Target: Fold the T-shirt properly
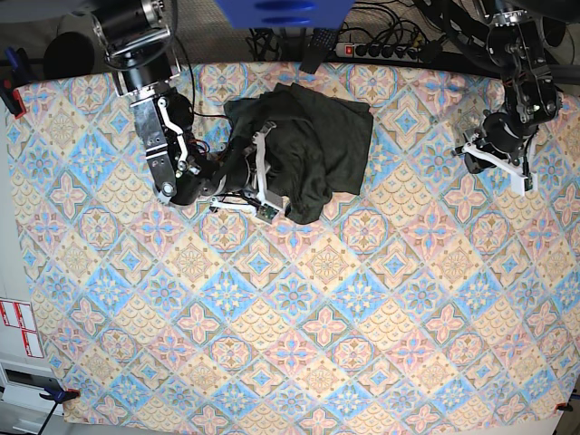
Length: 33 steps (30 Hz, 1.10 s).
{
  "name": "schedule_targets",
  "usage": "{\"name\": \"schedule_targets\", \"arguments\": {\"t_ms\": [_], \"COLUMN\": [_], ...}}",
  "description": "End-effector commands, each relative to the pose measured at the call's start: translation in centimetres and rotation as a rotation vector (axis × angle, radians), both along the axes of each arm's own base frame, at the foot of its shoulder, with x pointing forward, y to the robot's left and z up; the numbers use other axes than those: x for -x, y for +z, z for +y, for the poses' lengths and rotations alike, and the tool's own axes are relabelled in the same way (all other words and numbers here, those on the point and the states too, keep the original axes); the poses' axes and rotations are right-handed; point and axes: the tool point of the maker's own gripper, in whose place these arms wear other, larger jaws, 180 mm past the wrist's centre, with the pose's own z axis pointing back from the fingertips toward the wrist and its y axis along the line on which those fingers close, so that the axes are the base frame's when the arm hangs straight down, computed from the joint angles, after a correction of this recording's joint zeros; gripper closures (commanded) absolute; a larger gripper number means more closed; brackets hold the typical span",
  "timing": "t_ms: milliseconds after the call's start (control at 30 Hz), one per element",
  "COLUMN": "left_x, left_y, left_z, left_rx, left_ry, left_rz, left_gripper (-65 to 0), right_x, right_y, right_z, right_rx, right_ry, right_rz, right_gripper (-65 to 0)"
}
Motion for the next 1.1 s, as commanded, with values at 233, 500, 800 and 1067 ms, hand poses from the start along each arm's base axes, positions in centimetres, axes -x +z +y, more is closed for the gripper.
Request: {"name": "schedule_targets", "arguments": {"t_ms": [233,500,800,1067], "left_x": [-0.9,-0.9,-0.7,-1.0], "left_y": [1.1,1.1,0.6,0.5], "left_z": [0.5,0.5,-0.6,-1.1], "left_rx": [-0.019,-0.020,0.017,0.026], "left_ry": [-0.005,-0.004,0.011,0.014], "left_rz": [-0.042,-0.043,-0.043,-0.048], "left_gripper": [-18.1,-18.1,-18.1,-18.1], "right_x": [0.3,-0.3,-0.9,-1.2], "right_y": [3.3,4.4,4.9,6.2], "right_z": [4.9,6.8,6.9,4.8], "right_rx": [-0.165,-0.160,-0.167,-0.157], "right_ry": [0.093,0.176,0.174,0.144], "right_rz": [-0.020,-0.061,-0.081,-0.144], "right_gripper": [-0.2,-0.2,-4.0,-15.7]}}
